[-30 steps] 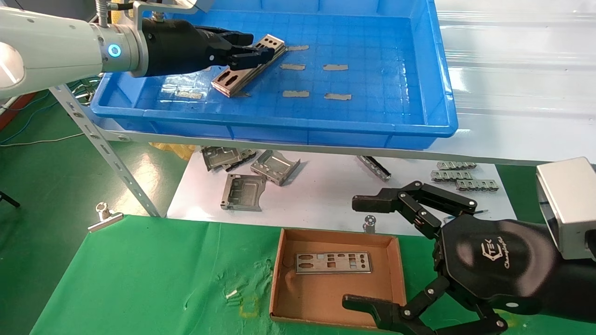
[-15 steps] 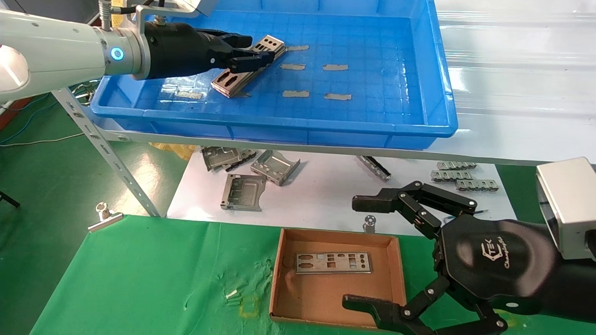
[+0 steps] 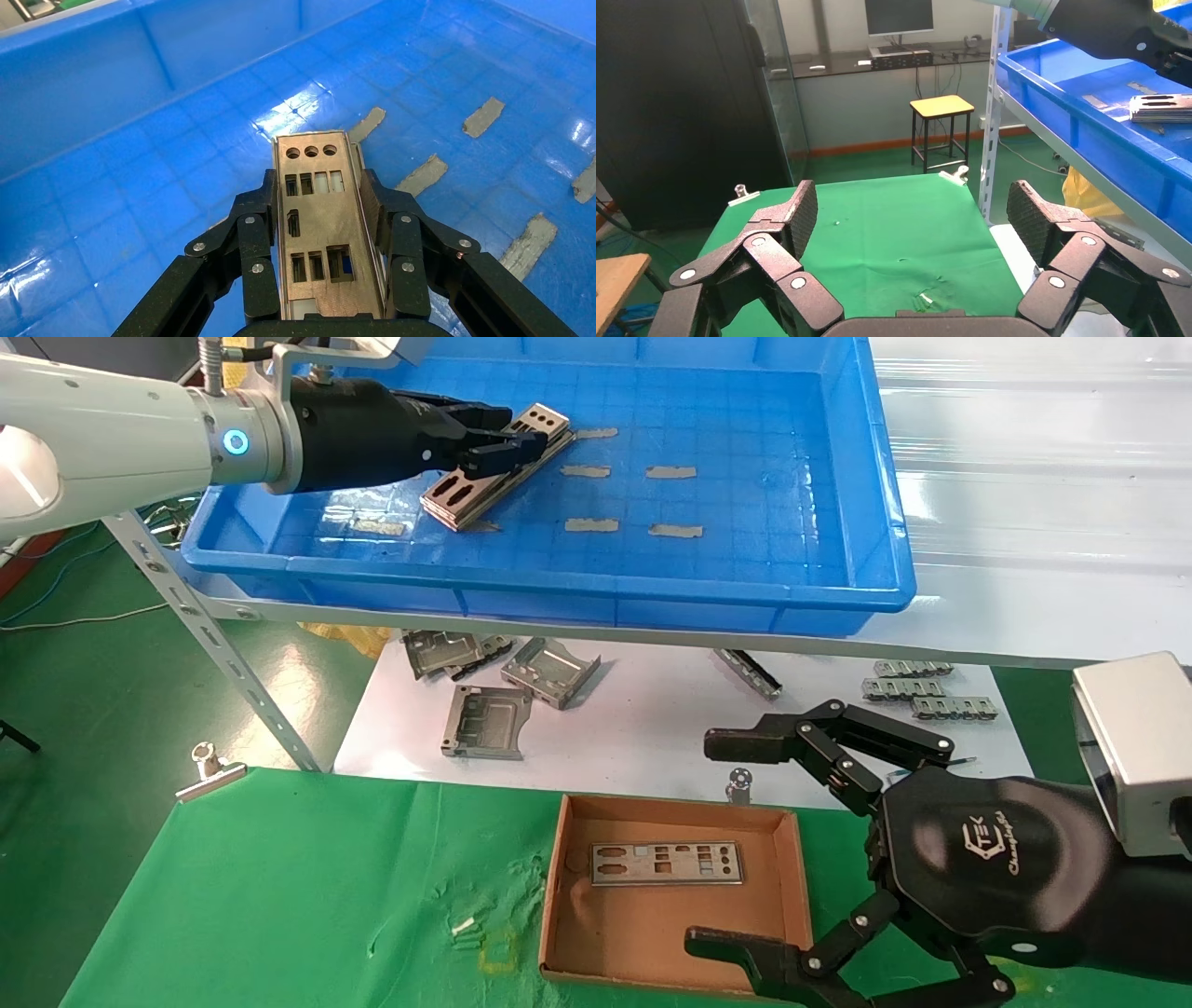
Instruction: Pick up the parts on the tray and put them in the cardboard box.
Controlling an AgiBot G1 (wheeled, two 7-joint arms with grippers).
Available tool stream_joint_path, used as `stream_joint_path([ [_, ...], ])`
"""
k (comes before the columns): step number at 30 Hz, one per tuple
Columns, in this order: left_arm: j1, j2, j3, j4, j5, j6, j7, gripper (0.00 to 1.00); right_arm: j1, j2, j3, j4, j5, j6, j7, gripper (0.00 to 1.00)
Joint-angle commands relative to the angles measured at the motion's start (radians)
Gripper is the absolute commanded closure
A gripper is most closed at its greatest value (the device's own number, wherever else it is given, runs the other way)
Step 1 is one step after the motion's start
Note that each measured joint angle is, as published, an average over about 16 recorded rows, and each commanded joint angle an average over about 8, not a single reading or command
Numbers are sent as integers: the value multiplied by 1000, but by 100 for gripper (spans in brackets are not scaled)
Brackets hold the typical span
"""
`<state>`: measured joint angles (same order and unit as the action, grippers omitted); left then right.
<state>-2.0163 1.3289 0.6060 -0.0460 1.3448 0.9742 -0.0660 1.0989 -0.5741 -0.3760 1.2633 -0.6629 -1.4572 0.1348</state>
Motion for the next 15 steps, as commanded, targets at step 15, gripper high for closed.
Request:
stream_joint_path([
  [15, -54, -50, -32, -20, -53, 223, 36, 100, 0, 0, 0, 0, 0, 0, 0, 0],
])
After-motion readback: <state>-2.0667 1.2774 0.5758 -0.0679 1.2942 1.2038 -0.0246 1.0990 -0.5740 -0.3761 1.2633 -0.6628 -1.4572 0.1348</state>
